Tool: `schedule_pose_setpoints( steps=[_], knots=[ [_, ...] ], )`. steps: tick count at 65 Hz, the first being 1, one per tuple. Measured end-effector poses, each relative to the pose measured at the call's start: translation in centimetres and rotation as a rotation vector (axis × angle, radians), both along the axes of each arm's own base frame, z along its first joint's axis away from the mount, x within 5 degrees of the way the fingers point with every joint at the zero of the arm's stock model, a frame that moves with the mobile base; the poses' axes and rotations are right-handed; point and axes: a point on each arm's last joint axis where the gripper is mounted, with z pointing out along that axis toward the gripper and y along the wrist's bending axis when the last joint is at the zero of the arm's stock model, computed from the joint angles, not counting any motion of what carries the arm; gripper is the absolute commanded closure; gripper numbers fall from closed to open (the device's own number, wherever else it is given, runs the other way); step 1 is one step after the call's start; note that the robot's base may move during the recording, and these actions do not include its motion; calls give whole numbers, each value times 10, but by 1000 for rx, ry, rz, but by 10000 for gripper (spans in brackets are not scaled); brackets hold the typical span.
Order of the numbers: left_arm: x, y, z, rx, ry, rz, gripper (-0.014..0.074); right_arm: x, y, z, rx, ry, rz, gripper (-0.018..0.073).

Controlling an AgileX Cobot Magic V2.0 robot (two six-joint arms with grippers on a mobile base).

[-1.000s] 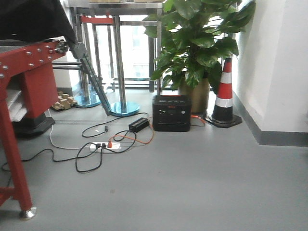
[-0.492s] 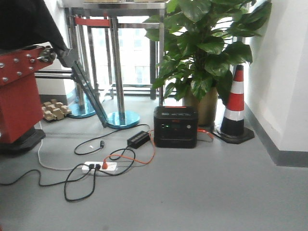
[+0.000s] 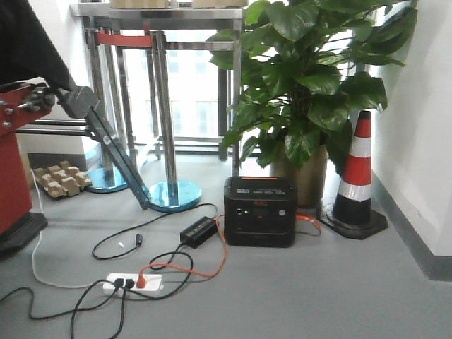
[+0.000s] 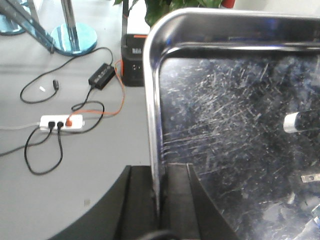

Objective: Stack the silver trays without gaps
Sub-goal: 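Carry the tray in both grippers while driving across the room, then turn the base and approach the rack holding another silver tray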

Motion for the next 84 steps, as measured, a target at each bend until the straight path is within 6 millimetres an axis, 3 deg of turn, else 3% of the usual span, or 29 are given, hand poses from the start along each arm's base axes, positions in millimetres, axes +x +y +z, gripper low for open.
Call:
schedule_pose_setpoints(
  steps=[84],
  knots=[
    [2,5,5,47,-55,24,613,5,5,5,36,-71,26,616]
  ],
)
